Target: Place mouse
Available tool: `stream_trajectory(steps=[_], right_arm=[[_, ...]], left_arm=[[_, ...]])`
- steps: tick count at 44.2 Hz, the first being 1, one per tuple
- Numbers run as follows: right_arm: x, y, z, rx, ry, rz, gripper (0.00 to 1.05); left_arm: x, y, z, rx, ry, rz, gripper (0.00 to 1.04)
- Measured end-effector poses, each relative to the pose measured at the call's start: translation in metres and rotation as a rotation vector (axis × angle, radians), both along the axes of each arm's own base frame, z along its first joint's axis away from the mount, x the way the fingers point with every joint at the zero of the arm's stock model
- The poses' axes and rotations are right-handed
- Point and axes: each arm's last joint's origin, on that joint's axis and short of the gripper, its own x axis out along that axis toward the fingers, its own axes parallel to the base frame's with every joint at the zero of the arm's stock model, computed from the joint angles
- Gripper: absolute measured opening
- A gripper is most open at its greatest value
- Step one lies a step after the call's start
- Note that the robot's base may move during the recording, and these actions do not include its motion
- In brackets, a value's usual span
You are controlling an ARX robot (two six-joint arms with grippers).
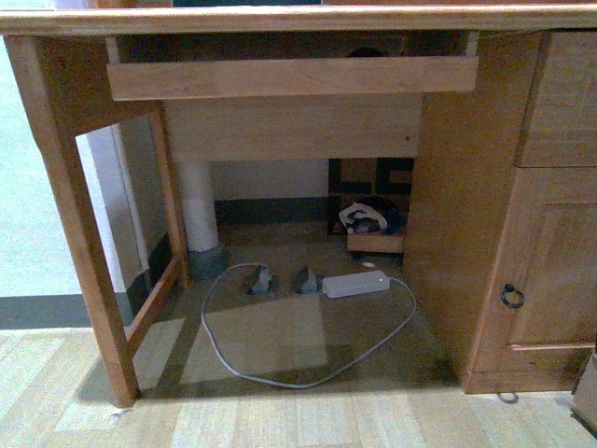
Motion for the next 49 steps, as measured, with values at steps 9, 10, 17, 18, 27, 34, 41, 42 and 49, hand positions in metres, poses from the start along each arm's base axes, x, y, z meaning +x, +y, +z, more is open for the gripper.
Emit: stream_trajectory(steps=[9, 10, 17, 18, 27, 34, 41, 42, 49], right_arm=[[0.0, 0.0, 0.0, 0.0, 0.0, 0.0, 0.98], [0.0, 0.0, 0.0, 0.0, 0.0, 0.0, 0.98], [0.0, 0.0, 0.0, 0.0, 0.0, 0.0, 0.98], [0.0, 0.0, 0.0, 0.0, 0.0, 0.0, 0.98], [0.0, 0.0, 0.0, 0.0, 0.0, 0.0, 0.98], [0.0, 0.0, 0.0, 0.0, 0.0, 0.0, 0.98], [0.0, 0.0, -0.0001, 0.0, 0.001, 0.0, 0.98], [0.0, 0.0, 0.0, 0.0, 0.0, 0.0, 0.98], [0.0, 0.0, 0.0, 0.0, 0.0, 0.0, 0.98]], left_arm=[[0.0, 0.0, 0.0, 0.0, 0.0, 0.0, 0.98], [0.0, 0.0, 0.0, 0.0, 0.0, 0.0, 0.98], [0.0, 0.0, 0.0, 0.0, 0.0, 0.0, 0.98], [0.0, 0.0, 0.0, 0.0, 0.0, 0.0, 0.98], [0.0, 0.0, 0.0, 0.0, 0.0, 0.0, 0.98], [0.0, 0.0, 0.0, 0.0, 0.0, 0.0, 0.98], [0.0, 0.0, -0.0003, 0.0, 0.003, 0.0, 0.98], [0.0, 0.0, -0.0001, 0.0, 0.001, 0.0, 0.98], [0.0, 0.0, 0.0, 0.0, 0.0, 0.0, 0.98]])
